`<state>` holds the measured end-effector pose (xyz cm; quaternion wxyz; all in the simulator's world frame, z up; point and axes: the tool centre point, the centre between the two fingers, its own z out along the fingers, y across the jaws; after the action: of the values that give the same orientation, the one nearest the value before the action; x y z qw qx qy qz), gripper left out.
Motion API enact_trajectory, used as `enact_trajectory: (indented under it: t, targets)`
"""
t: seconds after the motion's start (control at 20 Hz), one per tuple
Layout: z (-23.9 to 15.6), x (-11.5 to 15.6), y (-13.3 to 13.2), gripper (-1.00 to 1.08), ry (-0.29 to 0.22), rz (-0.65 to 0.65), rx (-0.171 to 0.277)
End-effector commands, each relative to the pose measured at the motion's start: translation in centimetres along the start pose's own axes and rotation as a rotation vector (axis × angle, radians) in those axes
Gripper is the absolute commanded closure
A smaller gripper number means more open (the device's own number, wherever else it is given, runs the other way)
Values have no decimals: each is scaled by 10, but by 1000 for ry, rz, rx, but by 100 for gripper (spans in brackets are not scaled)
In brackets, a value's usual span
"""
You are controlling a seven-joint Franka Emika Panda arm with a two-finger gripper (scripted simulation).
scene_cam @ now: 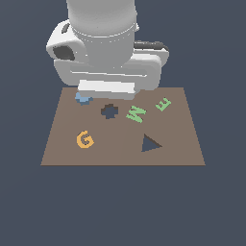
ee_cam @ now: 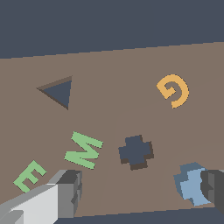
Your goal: Insert a designated object into the corresponding slot on a board.
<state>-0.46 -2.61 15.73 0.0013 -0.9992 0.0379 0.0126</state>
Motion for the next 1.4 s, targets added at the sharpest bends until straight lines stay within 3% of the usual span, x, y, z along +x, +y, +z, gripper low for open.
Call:
enact_trajectory:
  t: [0.0, 0.55, 1.35]
  targets:
    - [0, 0, 0, -92, 0, 0, 0]
    - [18, -17, 20, -92, 4, -39, -1]
    - [91, -71, 103, -92, 21, -191, -4]
